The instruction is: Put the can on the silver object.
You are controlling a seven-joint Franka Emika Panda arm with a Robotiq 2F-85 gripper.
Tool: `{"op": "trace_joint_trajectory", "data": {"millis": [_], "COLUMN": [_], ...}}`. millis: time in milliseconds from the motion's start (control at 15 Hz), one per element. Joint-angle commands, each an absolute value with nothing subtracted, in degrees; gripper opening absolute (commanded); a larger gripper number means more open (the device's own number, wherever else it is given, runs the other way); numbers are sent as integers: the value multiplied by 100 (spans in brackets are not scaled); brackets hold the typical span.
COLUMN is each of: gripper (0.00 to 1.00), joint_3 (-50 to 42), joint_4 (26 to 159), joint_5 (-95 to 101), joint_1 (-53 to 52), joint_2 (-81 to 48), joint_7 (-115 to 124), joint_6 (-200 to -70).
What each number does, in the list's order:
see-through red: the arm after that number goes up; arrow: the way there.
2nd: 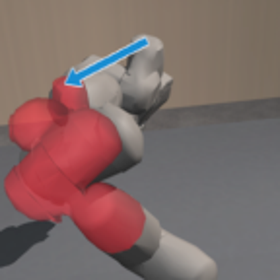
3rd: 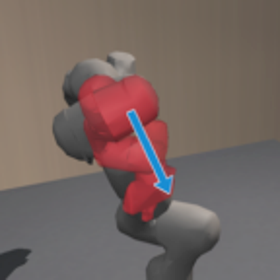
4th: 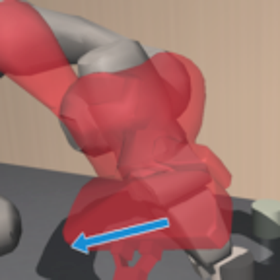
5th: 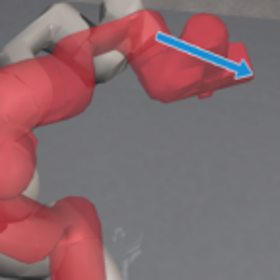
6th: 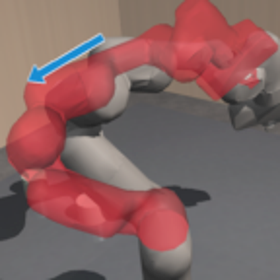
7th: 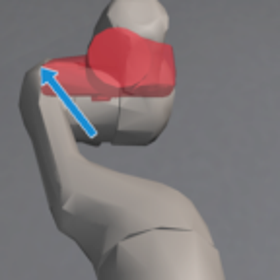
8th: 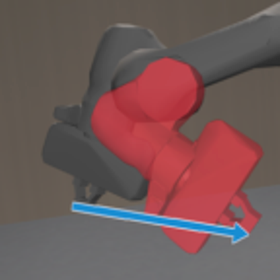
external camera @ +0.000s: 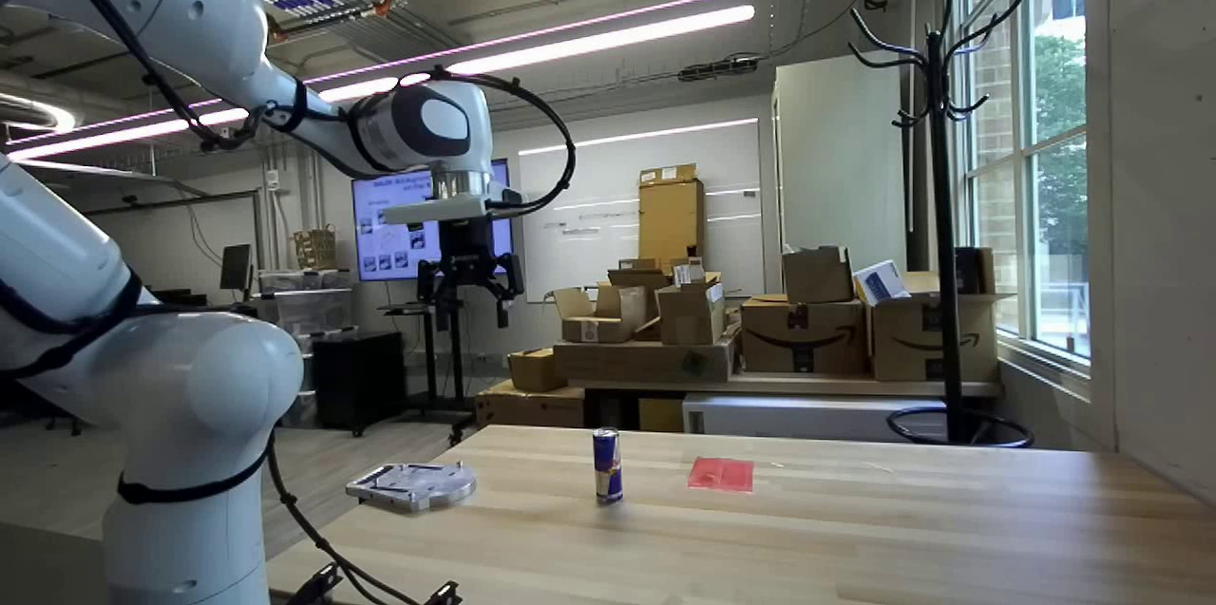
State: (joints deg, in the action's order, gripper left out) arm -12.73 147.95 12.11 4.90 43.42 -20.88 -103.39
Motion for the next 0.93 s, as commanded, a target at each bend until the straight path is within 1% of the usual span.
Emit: {"op": "trace_joint_trajectory", "data": {"millis": [0,400,867], "gripper": [100,100,100], "joint_3": [-1276,-1276,-1443], "joint_4": [14785,14785,14361], "joint_5": [1211,1211,1089], "joint_1": [482,482,427], "joint_2": [4340,4340,3596], "joint_7": [-2084,-2084,-2123], "joint_6": [-10326,-10326,-10808]}}
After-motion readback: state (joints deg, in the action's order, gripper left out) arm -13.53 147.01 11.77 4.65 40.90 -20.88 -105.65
